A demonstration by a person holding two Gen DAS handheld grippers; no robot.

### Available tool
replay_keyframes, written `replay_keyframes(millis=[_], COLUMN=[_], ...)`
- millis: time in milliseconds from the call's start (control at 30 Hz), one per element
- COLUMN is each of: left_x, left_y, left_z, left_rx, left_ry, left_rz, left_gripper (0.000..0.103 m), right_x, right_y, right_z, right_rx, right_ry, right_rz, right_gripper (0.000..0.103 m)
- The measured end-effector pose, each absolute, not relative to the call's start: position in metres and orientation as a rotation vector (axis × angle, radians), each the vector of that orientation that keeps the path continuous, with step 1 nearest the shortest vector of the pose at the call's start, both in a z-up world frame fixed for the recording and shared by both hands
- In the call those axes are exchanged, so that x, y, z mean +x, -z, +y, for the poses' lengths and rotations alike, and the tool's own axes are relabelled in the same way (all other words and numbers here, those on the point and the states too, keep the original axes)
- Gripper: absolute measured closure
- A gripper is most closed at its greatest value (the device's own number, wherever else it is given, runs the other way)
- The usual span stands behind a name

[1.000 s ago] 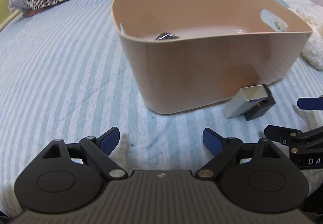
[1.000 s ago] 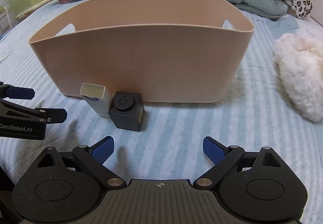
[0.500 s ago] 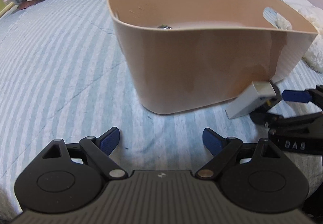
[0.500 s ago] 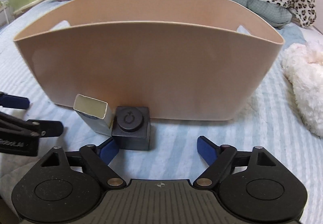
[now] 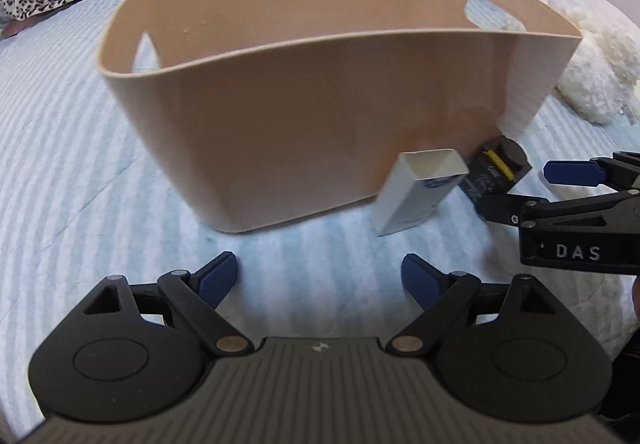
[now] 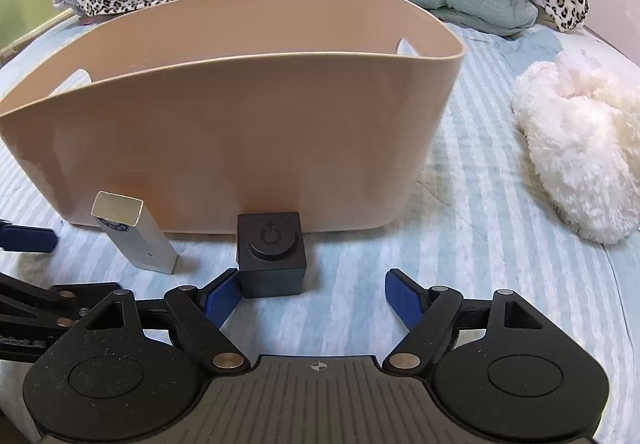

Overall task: Organize objects
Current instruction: 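Grasp the black cube with the right gripper while the left grasps the white box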

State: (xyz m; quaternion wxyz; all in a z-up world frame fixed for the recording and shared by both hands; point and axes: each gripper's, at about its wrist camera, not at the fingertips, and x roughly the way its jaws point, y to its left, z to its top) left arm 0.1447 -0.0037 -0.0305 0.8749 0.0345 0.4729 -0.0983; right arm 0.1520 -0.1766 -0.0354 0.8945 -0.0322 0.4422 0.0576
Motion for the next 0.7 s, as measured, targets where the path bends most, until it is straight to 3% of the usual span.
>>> replay_keyframes(millis=[700], left_x=[0.144], left_y=[0.037], left_z=[-0.017], left_rx=[-0.083], left_ry=[0.065], left_rz=[0.875], left_gripper=[0.011], right_x=[0.152], right_y=[0.034], right_z=[-0.200], right_rx=[-0.012], right_ry=[-0.122], right_rz=[0.960], right_gripper=[0.018])
